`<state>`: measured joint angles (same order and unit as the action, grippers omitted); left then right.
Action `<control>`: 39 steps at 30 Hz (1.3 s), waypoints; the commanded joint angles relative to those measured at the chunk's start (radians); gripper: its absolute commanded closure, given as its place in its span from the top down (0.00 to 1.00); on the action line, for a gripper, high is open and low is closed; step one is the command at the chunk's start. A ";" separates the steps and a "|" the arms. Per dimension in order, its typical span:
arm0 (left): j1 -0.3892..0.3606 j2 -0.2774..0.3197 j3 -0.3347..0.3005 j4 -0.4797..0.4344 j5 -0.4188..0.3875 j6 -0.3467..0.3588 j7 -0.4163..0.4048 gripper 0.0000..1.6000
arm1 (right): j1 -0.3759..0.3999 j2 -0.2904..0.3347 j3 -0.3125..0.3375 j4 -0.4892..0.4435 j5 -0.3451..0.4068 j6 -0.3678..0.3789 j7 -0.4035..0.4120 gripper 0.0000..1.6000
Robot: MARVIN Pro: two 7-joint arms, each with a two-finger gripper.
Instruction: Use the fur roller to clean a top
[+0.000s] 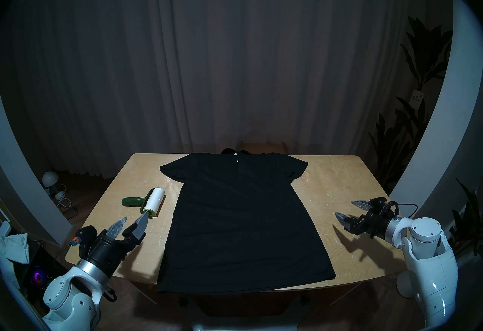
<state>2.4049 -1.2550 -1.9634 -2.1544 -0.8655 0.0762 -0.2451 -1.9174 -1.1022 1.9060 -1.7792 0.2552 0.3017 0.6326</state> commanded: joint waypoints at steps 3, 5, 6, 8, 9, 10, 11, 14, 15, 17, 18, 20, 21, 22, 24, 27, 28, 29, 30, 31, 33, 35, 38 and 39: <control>-0.135 0.050 -0.001 0.029 0.066 -0.050 0.048 1.00 | 0.100 -0.096 -0.056 -0.027 0.017 -0.029 -0.090 1.00; -0.159 0.061 0.005 0.040 0.077 -0.056 0.057 1.00 | 0.118 -0.114 -0.073 -0.027 0.019 -0.032 -0.113 1.00; -0.163 0.065 0.005 0.041 0.080 -0.058 0.059 1.00 | 0.123 -0.116 -0.077 -0.029 0.018 -0.034 -0.119 1.00; -0.194 0.076 0.013 0.055 0.091 -0.063 0.067 1.00 | 0.142 -0.135 -0.093 -0.029 0.019 -0.038 -0.145 1.00; -0.206 0.080 0.016 0.060 0.095 -0.065 0.071 1.00 | 0.149 -0.141 -0.100 -0.029 0.019 -0.040 -0.155 1.00; -0.208 0.084 0.018 0.062 0.099 -0.068 0.074 1.00 | 0.154 -0.146 -0.104 -0.030 0.019 -0.041 -0.162 1.00; -0.229 0.089 0.025 0.071 0.105 -0.069 0.077 1.00 | 0.162 -0.155 -0.112 -0.029 0.018 -0.042 -0.176 1.00; -0.254 0.100 0.042 0.083 0.113 -0.075 0.084 1.00 | 0.176 -0.173 -0.127 -0.027 0.017 -0.048 -0.203 1.00; -0.263 0.104 0.049 0.088 0.117 -0.077 0.087 1.00 | 0.181 -0.181 -0.133 -0.025 0.016 -0.050 -0.214 1.00; -0.285 0.110 0.064 0.100 0.125 -0.082 0.092 1.00 | 0.190 -0.197 -0.143 -0.021 0.016 -0.054 -0.237 1.00; -0.295 0.113 0.072 0.107 0.130 -0.083 0.094 1.00 | 0.195 -0.205 -0.149 -0.018 0.015 -0.056 -0.249 1.00; -0.322 0.117 0.088 0.124 0.137 -0.087 0.100 1.00 | 0.207 -0.220 -0.160 -0.015 0.012 -0.061 -0.274 1.00; -0.324 0.118 0.091 0.127 0.139 -0.089 0.102 1.00 | 0.211 -0.225 -0.165 -0.014 0.011 -0.063 -0.283 1.00; -0.340 0.120 0.099 0.137 0.143 -0.091 0.106 1.00 | 0.218 -0.233 -0.171 -0.011 0.010 -0.065 -0.298 1.00; -0.370 0.124 0.112 0.159 0.150 -0.094 0.113 1.00 | 0.229 -0.248 -0.183 -0.006 0.008 -0.069 -0.323 1.00; -0.391 0.131 0.128 0.182 0.159 -0.101 0.121 1.00 | 0.244 -0.268 -0.198 0.005 0.005 -0.073 -0.360 1.00; -0.401 0.133 0.134 0.192 0.162 -0.103 0.124 1.00 | 0.249 -0.274 -0.203 0.009 0.004 -0.076 -0.372 1.00; -0.412 0.135 0.139 0.200 0.165 -0.104 0.126 1.00 | 0.252 -0.279 -0.206 0.012 0.002 -0.077 -0.382 1.00; -0.430 0.137 0.146 0.215 0.171 -0.107 0.131 1.00 | 0.258 -0.286 -0.212 0.017 0.000 -0.080 -0.397 1.00; -0.425 0.140 0.149 0.219 0.174 -0.111 0.133 1.00 | 0.261 -0.292 -0.215 0.020 -0.002 -0.081 -0.408 1.00; -0.459 0.141 0.162 0.245 0.182 -0.114 0.141 1.00 | 0.270 -0.303 -0.220 0.031 -0.007 -0.085 -0.436 1.00; -0.477 0.145 0.174 0.265 0.191 -0.121 0.147 1.00 | 0.279 -0.314 -0.223 0.044 -0.014 -0.089 -0.464 1.00; -0.508 0.150 0.192 0.295 0.204 -0.130 0.155 1.00 | 0.294 -0.327 -0.228 0.061 -0.025 -0.094 -0.502 1.00; -0.527 0.151 0.202 0.310 0.210 -0.133 0.159 1.00 | 0.301 -0.333 -0.230 0.068 -0.029 -0.096 -0.517 1.00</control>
<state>1.9909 -1.1237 -1.7853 -1.8770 -0.6807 -0.0252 -0.0939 -1.6756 -1.3832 1.6803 -1.7272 0.2411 0.2311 0.1866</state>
